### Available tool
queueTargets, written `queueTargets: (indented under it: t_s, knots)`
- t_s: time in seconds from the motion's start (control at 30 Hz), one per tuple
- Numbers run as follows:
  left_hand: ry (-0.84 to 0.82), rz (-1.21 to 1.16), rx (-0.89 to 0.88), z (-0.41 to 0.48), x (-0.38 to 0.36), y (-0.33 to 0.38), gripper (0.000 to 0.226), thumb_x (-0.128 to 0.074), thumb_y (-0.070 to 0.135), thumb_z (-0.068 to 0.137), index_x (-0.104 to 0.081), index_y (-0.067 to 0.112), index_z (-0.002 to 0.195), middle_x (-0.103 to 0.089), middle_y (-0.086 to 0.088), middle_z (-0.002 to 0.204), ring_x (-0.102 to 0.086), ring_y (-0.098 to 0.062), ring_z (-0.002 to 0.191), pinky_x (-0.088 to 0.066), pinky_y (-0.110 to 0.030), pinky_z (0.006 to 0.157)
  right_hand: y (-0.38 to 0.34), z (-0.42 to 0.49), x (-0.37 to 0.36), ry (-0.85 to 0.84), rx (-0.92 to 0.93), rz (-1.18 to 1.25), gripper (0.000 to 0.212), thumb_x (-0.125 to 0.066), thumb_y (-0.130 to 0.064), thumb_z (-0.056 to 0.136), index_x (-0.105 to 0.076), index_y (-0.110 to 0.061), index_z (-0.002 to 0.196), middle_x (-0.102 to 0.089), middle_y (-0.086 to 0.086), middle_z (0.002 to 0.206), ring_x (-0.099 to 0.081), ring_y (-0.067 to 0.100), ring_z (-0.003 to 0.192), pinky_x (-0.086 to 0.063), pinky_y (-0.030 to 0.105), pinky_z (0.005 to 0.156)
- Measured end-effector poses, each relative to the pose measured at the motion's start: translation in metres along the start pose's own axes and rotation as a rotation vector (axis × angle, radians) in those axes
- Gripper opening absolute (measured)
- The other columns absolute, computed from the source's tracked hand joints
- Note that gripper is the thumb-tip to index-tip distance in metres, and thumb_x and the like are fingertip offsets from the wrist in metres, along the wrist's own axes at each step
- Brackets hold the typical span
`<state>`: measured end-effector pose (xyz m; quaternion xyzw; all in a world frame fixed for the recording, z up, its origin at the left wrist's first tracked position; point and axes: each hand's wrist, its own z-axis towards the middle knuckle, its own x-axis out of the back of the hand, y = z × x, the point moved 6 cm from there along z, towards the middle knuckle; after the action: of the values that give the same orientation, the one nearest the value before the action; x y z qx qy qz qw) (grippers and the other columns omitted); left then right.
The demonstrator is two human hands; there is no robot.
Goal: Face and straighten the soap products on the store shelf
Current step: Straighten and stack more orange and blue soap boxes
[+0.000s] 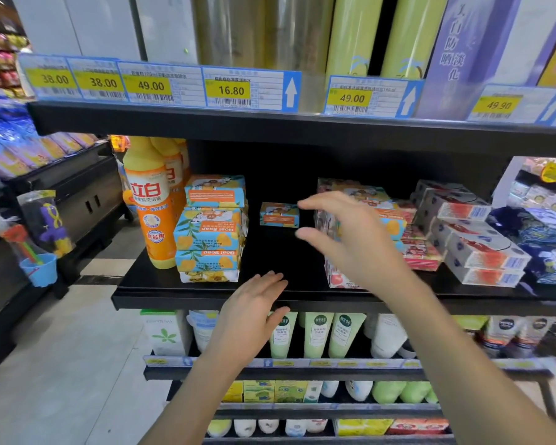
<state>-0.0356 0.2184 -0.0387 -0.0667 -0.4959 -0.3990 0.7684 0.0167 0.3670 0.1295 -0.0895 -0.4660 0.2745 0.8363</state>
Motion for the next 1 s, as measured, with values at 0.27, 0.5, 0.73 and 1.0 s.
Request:
queueTargets:
  t_s: [0.27,0.5,0.73,1.0]
  knots:
    - [0.132,0.024,-0.065,-0.009,0.009,-0.010,0.050,-0.085,0.025,0.082,-0.070,0.016,0.128,-0.067,0.001,0.135,-0.062,-0.020,0.127,-0.051,-0.042,0.107,0.039,0.043,-0.108,-0.040,-0.380,0.236,0.051,-0.074,-0.026,0.094,-0.056,-0.010,0.138,-0.061,0.009,0.136,-0.055,0.024,0.130,-0.041,0.025,0.101]
    - [0.165,-0.047,-0.083,-0.009,0.010,-0.012,0.046,-0.071,0.033,0.087,-0.069,0.018,0.130,-0.067,0.006,0.136,-0.059,-0.011,0.130,-0.045,-0.037,0.112,0.093,0.086,-0.140,0.128,-0.518,0.388,0.051,-0.079,-0.005,0.087,-0.056,0.001,0.132,-0.063,0.004,0.112,-0.062,0.023,0.111,-0.041,0.016,0.083]
    - [0.188,-0.073,-0.091,-0.011,0.007,-0.012,0.049,-0.080,0.031,0.084,-0.070,0.020,0.130,-0.066,0.008,0.136,-0.058,-0.008,0.130,-0.042,-0.030,0.114,0.133,0.111,-0.164,0.080,-0.626,0.470,0.064,-0.085,-0.001,0.079,-0.053,0.003,0.134,-0.065,0.015,0.129,-0.062,0.028,0.121,-0.050,0.032,0.097]
    - [0.199,-0.044,-0.104,-0.011,0.009,-0.008,0.052,-0.087,0.031,0.077,-0.072,0.019,0.126,-0.069,0.008,0.132,-0.061,-0.007,0.126,-0.042,-0.027,0.112,0.151,0.112,-0.175,0.038,-0.639,0.278,0.068,-0.084,-0.012,0.083,-0.051,-0.004,0.141,-0.061,0.017,0.137,-0.057,0.034,0.128,-0.048,0.041,0.104]
